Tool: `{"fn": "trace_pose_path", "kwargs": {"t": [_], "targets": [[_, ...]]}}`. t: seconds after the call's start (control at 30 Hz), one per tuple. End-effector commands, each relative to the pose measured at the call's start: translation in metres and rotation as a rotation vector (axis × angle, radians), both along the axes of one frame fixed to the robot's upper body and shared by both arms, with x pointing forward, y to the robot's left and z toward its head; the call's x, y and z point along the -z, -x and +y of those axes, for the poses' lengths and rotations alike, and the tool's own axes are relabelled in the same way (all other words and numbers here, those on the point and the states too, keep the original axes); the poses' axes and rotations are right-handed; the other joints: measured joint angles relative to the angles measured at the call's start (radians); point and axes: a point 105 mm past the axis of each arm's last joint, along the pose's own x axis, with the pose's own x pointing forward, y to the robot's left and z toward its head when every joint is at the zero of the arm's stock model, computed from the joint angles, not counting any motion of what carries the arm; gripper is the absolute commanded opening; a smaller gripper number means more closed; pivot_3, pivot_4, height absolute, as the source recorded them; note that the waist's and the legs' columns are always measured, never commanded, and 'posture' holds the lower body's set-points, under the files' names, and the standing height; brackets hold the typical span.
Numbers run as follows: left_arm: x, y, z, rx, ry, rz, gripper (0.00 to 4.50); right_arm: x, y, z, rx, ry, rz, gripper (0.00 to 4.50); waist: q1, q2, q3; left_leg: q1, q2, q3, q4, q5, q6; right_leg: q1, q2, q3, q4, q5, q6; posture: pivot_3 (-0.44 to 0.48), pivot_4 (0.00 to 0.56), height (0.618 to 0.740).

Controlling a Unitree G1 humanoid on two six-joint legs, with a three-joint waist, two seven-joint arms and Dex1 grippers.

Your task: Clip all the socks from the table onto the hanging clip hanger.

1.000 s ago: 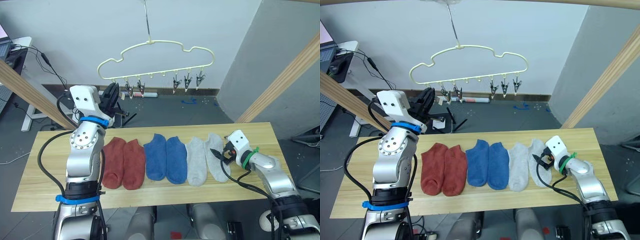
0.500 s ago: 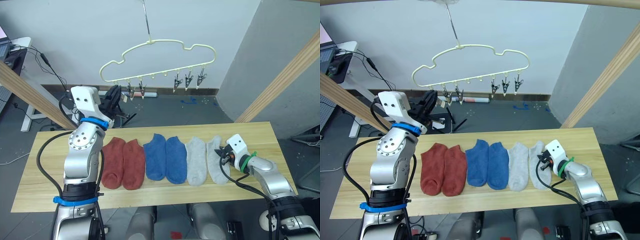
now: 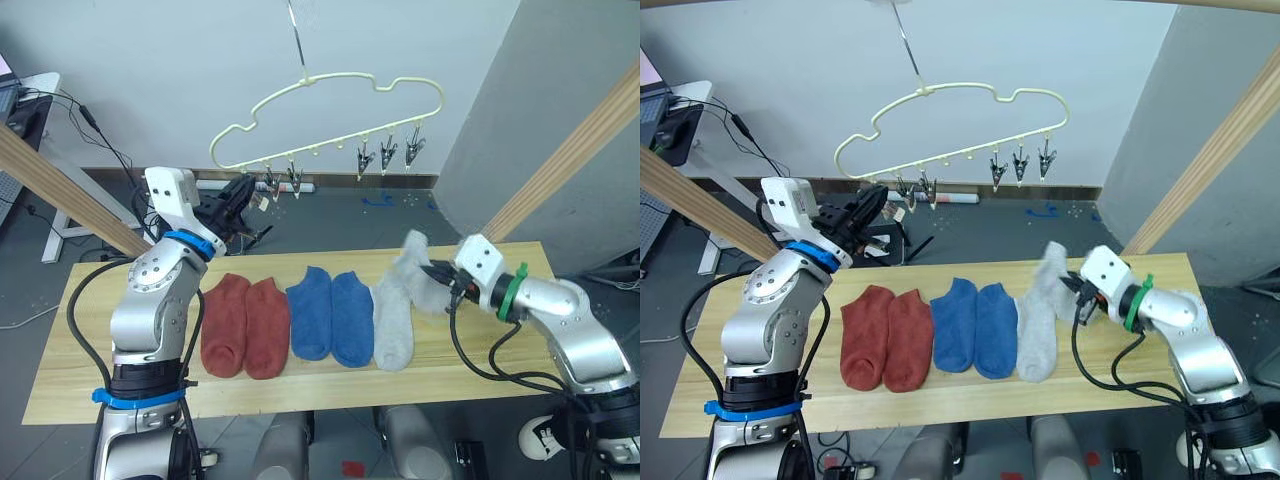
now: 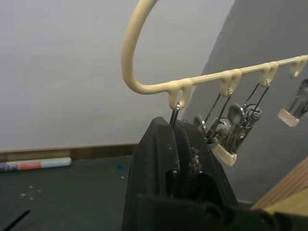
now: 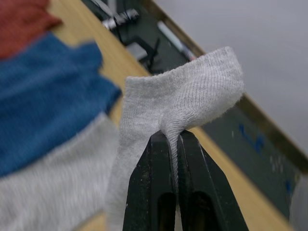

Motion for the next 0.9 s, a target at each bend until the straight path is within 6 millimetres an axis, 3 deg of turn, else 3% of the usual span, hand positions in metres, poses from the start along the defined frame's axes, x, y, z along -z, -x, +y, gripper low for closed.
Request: {"fn": "trace_pose_path", "kwargs": {"t": [0.03, 0.27, 0.43, 0.6, 0.9], "targets": [[-0.008, 0.002, 0.002, 0.036, 0.033, 0.016, 0.0, -0.003, 0.006, 0.034, -0.134, -0.004, -0.001, 0.01, 0.0, -0.002, 0.001, 0.0, 0.0, 0.0, 0.0, 0.0, 0.0, 0.0, 0.0, 0.0, 0.0, 0.0, 0.0, -0.121, 0.348, 0.74], [-0.014, 0.006, -0.008, 0.115, 0.088, 0.064, 0.0, -0.009, -0.013, 0.101, -0.275, -0.032, -0.031, 0.01, 0.0, -0.004, 0.003, -0.007, 0.0, 0.0, 0.001, 0.0, -0.001, -0.01, -0.001, 0.0, 0.002, 0.001, -0.001, -0.098, 0.332, 0.74], [-0.013, 0.011, -0.011, 0.134, 0.105, 0.091, 0.0, -0.02, -0.027, 0.136, -0.312, -0.063, -0.048, 0.01, 0.0, -0.004, 0.003, -0.017, 0.0, 0.001, 0.001, 0.001, -0.002, -0.02, -0.002, -0.007, 0.002, 0.004, -0.006, -0.086, 0.326, 0.74], [-0.013, 0.014, -0.011, 0.133, 0.113, 0.1, 0.0, -0.027, -0.032, 0.153, -0.339, -0.084, -0.066, 0.01, 0.001, -0.004, 0.002, -0.017, 0.0, 0.0, 0.001, 0.001, -0.002, -0.021, -0.009, -0.024, 0.002, 0.005, -0.007, -0.073, 0.322, 0.74], [-0.012, 0.017, -0.013, 0.123, 0.131, 0.108, 0.0, -0.036, -0.029, 0.168, -0.384, -0.121, -0.058, 0.01, 0.001, -0.004, 0.002, -0.017, 0.0, 0.0, 0.002, 0.002, -0.003, -0.021, -0.01, -0.025, 0.002, 0.006, -0.007, -0.066, 0.316, 0.74]]}}
